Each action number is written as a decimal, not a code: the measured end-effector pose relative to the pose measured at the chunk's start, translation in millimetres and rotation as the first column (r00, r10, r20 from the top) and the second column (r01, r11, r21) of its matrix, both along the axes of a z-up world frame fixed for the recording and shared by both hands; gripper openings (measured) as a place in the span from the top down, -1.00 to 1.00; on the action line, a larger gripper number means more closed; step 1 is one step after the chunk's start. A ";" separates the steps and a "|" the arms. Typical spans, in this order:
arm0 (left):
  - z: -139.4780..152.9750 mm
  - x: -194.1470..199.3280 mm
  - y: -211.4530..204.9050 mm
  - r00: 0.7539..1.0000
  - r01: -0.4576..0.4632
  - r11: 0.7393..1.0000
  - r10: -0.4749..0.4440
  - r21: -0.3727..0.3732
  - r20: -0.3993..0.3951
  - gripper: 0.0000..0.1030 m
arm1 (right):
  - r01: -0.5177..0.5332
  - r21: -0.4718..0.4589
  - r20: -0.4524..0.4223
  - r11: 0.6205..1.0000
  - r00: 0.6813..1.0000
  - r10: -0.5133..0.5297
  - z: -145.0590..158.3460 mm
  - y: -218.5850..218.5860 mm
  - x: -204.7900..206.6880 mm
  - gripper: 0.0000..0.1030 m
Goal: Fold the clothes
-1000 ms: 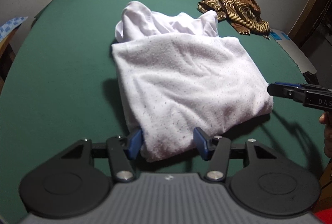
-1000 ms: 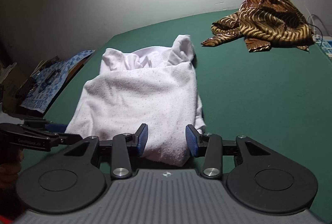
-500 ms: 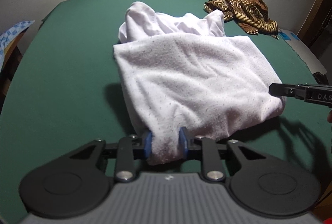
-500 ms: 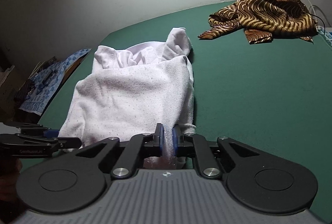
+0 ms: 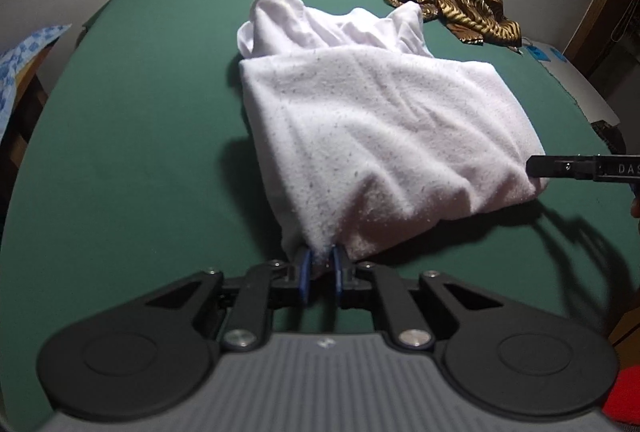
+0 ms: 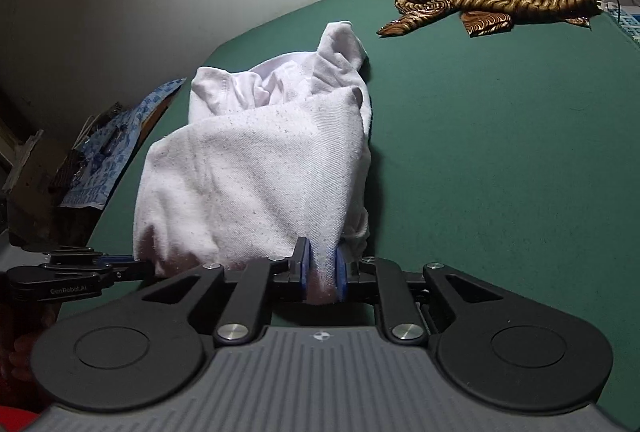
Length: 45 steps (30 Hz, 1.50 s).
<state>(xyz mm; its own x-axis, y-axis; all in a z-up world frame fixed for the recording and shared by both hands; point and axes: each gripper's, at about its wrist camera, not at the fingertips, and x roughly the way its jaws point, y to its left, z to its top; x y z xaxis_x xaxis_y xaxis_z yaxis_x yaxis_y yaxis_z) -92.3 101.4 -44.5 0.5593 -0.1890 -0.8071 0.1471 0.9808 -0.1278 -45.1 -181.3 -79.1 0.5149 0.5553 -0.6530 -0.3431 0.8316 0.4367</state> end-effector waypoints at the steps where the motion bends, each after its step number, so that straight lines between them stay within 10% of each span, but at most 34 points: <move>1: 4.1 -3.9 1.9 1.000 0.004 1.000 -0.004 0.003 0.014 0.48 | -0.009 -0.003 0.017 1.000 1.000 0.009 5.6 -2.6 -3.9 0.16; 3: 8.4 -13.1 3.4 0.999 0.008 0.999 -0.009 0.031 0.051 -0.33 | -0.028 -0.038 0.079 0.999 0.996 0.031 15.1 -4.0 -14.1 0.02; 7: -0.3 -12.8 -3.9 0.998 0.025 0.997 -0.029 0.073 0.049 -0.40 | -0.119 -0.137 0.087 0.983 0.988 0.132 6.8 11.6 -22.4 0.02; 14: -20.3 3.7 -26.4 0.997 0.063 0.991 -0.069 0.122 0.043 -0.02 | -0.173 -0.287 0.190 0.942 0.954 0.233 -17.6 44.0 -28.9 0.03; 21: -8.9 6.2 -9.1 0.998 0.034 0.999 -0.036 0.029 0.059 0.79 | -0.114 -0.105 0.192 0.988 0.972 0.132 -13.0 24.1 -19.1 0.68; 34: 29.6 -64.6 -2.2 0.999 0.047 0.990 -0.045 -0.135 0.017 0.82 | -0.251 0.009 0.030 0.968 0.968 0.251 33.9 -8.3 -57.0 0.72; 45: 94.4 -14.2 12.4 0.979 0.011 0.984 0.026 -0.177 0.202 0.82 | -0.062 0.233 0.031 0.971 0.998 0.056 56.3 -13.4 14.0 0.74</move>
